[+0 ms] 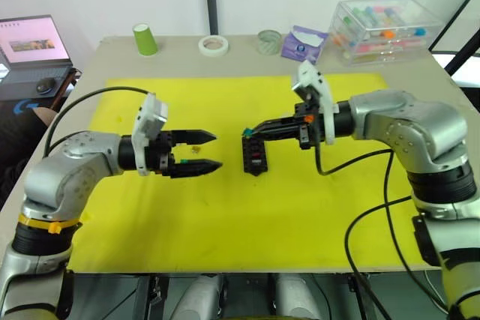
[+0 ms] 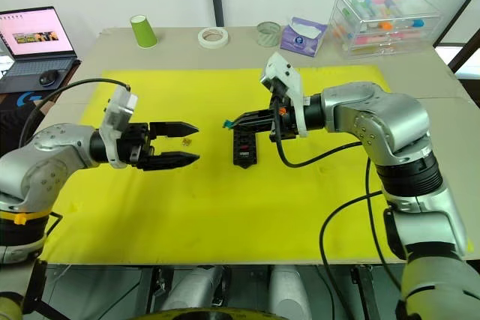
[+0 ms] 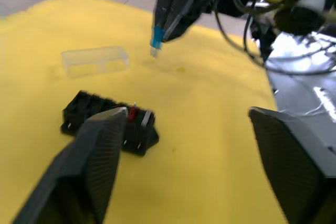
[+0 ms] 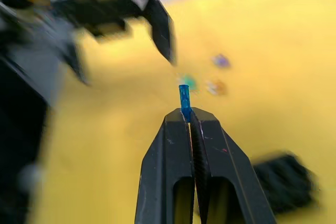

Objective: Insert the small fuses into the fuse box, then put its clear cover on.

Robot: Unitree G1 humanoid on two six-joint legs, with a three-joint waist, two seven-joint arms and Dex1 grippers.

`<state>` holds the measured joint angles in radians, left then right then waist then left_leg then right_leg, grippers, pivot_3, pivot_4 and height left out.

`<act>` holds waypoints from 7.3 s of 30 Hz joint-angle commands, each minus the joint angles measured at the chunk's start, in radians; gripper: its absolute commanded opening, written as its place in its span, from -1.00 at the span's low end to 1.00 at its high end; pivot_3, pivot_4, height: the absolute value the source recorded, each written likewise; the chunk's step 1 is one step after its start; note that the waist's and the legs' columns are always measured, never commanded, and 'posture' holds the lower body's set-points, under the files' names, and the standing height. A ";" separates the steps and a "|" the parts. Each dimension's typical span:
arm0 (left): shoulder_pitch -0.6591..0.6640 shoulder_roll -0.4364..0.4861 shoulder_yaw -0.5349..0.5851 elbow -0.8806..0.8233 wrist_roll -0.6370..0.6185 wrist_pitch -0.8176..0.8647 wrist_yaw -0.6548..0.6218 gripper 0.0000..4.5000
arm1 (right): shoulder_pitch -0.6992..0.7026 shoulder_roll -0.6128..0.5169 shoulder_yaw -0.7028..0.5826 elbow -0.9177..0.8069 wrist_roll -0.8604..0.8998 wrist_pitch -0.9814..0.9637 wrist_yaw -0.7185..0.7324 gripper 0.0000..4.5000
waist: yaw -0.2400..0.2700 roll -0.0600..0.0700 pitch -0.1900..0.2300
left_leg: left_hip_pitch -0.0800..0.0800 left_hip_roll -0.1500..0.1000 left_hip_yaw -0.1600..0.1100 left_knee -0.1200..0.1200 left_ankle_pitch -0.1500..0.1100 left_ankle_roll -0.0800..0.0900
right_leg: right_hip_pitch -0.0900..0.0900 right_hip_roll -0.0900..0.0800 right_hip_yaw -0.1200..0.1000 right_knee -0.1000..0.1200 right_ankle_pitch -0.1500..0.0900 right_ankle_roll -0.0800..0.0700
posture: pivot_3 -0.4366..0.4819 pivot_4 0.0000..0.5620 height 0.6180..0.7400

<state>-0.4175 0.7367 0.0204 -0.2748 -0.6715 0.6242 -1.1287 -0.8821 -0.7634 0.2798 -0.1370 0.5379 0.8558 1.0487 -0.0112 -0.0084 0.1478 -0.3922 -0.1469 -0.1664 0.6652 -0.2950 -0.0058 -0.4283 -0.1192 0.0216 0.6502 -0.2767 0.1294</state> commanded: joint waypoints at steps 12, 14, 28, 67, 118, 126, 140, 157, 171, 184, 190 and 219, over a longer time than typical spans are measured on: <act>0.017 -0.123 -0.090 0.049 0.215 -0.245 0.081 0.99 | -0.066 0.075 0.163 0.293 -0.387 -0.440 0.184 -1.00 | -0.003 0.000 0.000 | 0.000 0.000 0.000 0.000 0.000 0.000 | -0.001 0.000 0.000 0.000 0.000 0.000 | -0.05 -0.47 1.00; 0.018 -0.127 -0.096 0.047 0.219 -0.246 0.080 0.99 | -0.062 0.083 0.155 0.293 -0.394 -0.436 0.194 -1.00 | -0.002 0.000 0.000 | 0.000 0.000 0.000 0.000 0.000 0.000 | -0.001 0.000 0.000 0.000 0.000 0.000 | -0.05 -0.47 1.00; -0.062 -0.297 -0.195 0.302 0.369 -0.494 0.092 0.99 | -0.080 0.105 0.129 0.246 -0.420 -0.389 0.211 -1.00 | -0.001 0.000 0.000 | 0.000 0.000 0.000 0.001 0.000 0.000 | 0.000 0.000 -0.001 0.000 0.000 0.000 | -0.05 -0.47 1.00; -0.134 -0.371 -0.197 0.486 0.432 -0.604 0.061 0.99 | -0.059 0.116 0.143 0.207 -0.466 -0.313 0.224 -1.00 | -0.003 0.000 0.000 | 0.000 0.000 0.000 0.001 0.000 0.000 | 0.000 0.000 -0.001 0.001 0.000 0.000 | -0.05 -0.47 1.00; -0.162 -0.399 -0.203 0.542 0.449 -0.628 0.060 0.99 | -0.051 0.125 0.152 0.172 -0.459 -0.168 0.185 -1.00 | -0.003 0.000 0.000 | 0.000 0.000 0.000 0.001 0.000 0.000 | -0.001 0.000 -0.001 0.001 0.000 0.000 | -0.05 -0.47 1.00; -0.156 -0.398 -0.205 0.529 0.449 -0.621 0.063 0.99 | -0.051 0.117 0.157 0.183 -0.469 -0.178 0.186 -1.00 | -0.003 0.000 0.000 | 0.000 0.000 0.000 0.001 0.000 0.000 | -0.001 0.000 -0.001 0.001 0.000 0.000 | -0.05 -0.47 1.00; -0.157 -0.399 -0.206 0.525 0.449 -0.615 0.062 0.99 | -0.058 0.117 0.132 0.179 -0.454 -0.153 0.173 -1.00 | -0.002 0.000 0.000 | 0.000 0.000 0.000 0.001 0.000 0.000 | 0.000 0.000 -0.001 0.001 0.000 0.000 | -0.05 -0.47 1.00; -0.132 -0.395 -0.202 0.493 0.443 -0.604 0.072 0.99 | -0.124 0.045 0.138 0.014 -0.507 -0.114 0.169 -1.00 | -0.003 0.000 0.000 | -0.001 0.000 0.000 0.001 0.000 0.000 | -0.001 0.000 -0.001 0.001 0.000 0.000 | -0.05 -0.47 1.00; -0.117 -0.390 -0.177 0.455 0.407 -0.575 0.058 0.99 | -0.278 -0.033 0.298 -0.187 -0.527 0.178 0.236 -1.00 | 0.000 -0.001 0.000 | -0.002 0.000 0.000 0.001 0.000 0.000 | -0.001 0.000 -0.001 0.001 0.000 0.000 | -0.05 -0.47 1.00; -0.113 -0.394 -0.179 0.465 0.396 -0.582 0.042 0.99 | -0.376 0.020 0.418 -0.104 -0.534 0.251 0.239 -1.00 | -0.002 -0.001 0.000 | -0.002 0.000 0.000 0.001 0.000 0.000 | -0.002 0.000 -0.001 0.001 0.000 0.000 | -0.05 -0.47 1.00; -0.111 -0.398 -0.178 0.468 0.397 -0.584 0.050 0.99 | -0.379 0.050 0.436 -0.057 -0.545 0.222 0.218 -1.00 | -0.002 -0.001 0.000 | -0.002 -0.001 0.000 0.002 0.000 0.000 | -0.002 0.000 -0.001 0.001 0.000 0.000 | -0.05 -0.47 1.00; -0.132 -0.391 -0.176 0.494 0.413 -0.588 0.067 0.99 | -0.343 0.108 0.476 0.061 -0.577 0.139 0.207 -1.00 | -0.004 -0.001 0.000 | -0.002 -0.001 0.000 0.002 0.000 0.000 | -0.003 0.000 -0.001 0.002 0.000 0.000 | -0.05 -0.47 1.00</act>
<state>-0.5266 0.3426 -0.1730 0.2289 -0.2522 0.0527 -1.0631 -1.2156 -0.6534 0.7694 -0.0609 -0.0270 0.9963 1.2546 -0.0157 -0.0091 0.1475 -0.3943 -0.1475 -0.1667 0.6668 -0.2950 -0.0058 -0.4309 -0.1193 0.0206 0.6520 -0.2766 0.1295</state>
